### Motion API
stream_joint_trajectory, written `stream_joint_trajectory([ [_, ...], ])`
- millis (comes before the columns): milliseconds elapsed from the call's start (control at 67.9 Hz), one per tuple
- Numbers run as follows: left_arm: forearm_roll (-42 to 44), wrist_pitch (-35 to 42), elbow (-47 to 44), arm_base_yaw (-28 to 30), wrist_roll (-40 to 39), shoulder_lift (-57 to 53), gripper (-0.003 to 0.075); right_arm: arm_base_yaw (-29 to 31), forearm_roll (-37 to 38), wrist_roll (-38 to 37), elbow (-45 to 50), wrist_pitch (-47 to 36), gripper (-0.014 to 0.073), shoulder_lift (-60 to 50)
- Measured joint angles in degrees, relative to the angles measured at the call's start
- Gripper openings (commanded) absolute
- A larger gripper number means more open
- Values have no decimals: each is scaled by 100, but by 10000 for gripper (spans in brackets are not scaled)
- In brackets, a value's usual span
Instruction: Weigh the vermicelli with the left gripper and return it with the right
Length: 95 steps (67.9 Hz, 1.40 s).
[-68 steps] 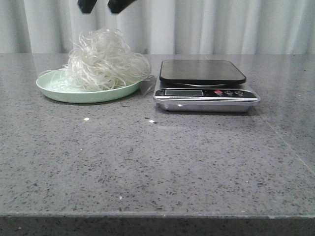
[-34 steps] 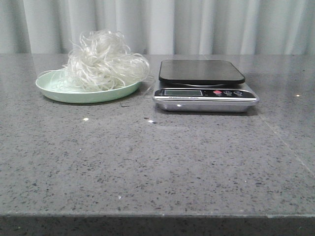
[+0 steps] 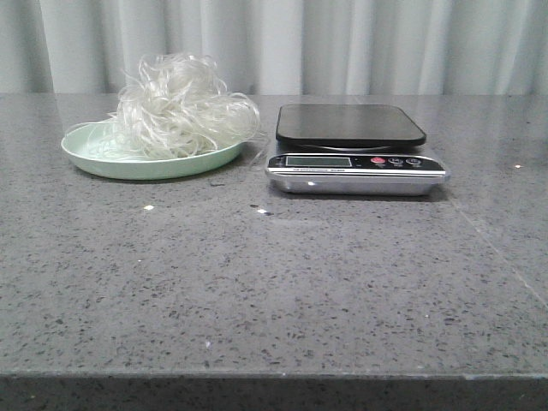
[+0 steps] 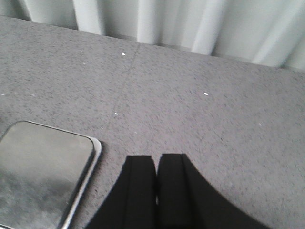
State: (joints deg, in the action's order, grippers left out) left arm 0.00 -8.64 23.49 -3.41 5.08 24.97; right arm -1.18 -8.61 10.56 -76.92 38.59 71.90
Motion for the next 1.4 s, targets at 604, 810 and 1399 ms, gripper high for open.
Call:
stream_joint_trajectory([
  [604, 0, -10, -43, 0, 0, 0, 136, 74, -33, 0, 5208, -3171, 151, -3177],
  [810, 0, -10, -43, 0, 0, 0, 136, 74, -42, 0, 5612, -3323, 151, -4516],
  [1399, 0, -10, -43, 0, 0, 0, 136, 78, -42, 0, 5624, -3323, 151, -5896],
])
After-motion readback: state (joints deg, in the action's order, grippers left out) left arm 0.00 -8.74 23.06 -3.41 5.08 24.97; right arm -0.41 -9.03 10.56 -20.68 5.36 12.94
